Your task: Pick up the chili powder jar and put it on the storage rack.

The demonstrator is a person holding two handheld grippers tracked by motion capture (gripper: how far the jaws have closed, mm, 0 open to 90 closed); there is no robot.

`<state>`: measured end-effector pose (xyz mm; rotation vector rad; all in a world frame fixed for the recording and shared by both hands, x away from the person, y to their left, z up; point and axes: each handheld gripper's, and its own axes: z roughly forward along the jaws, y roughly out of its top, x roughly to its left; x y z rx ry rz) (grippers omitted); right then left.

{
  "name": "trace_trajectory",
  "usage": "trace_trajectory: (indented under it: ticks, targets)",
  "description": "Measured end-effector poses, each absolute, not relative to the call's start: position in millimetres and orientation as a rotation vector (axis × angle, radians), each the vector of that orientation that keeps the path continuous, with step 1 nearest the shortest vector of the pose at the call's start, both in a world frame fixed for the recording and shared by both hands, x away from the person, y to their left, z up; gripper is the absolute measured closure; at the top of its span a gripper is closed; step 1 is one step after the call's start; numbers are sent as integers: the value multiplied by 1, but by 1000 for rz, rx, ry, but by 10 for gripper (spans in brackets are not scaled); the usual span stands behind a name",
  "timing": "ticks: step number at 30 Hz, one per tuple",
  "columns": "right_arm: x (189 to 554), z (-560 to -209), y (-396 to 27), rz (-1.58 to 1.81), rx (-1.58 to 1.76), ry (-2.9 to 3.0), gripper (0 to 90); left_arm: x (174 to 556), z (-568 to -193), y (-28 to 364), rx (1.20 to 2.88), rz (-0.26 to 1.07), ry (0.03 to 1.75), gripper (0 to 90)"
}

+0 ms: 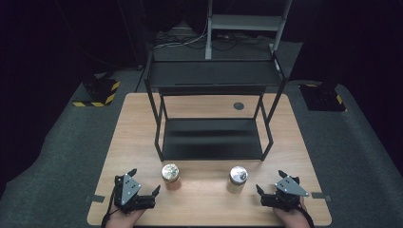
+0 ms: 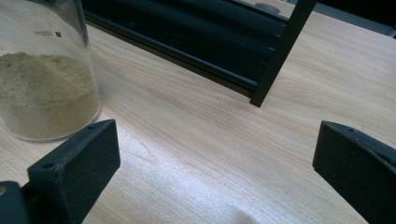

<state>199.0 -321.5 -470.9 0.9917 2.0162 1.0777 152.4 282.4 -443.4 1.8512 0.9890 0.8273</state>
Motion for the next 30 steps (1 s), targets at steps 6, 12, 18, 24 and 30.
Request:
trace_trajectory:
  ticks: [6, 12, 18, 24, 30]
  targets:
    - [199, -471, -321, 1073, 991, 2016, 0, 151, -438, 279, 1834, 821, 956, 4]
    - [199, -471, -321, 1075, 992, 2016, 0, 150, -437, 274, 1826, 812, 924, 5]
    - [199, -471, -321, 1074, 992, 2016, 0, 151, -435, 269, 1812, 800, 901, 5]
    - [199, -471, -321, 1078, 995, 2017, 0, 154, -433, 262, 1824, 799, 869, 5]
    - [199, -471, -321, 1074, 988, 2019, 0, 155, -430, 255, 1841, 800, 834, 4]
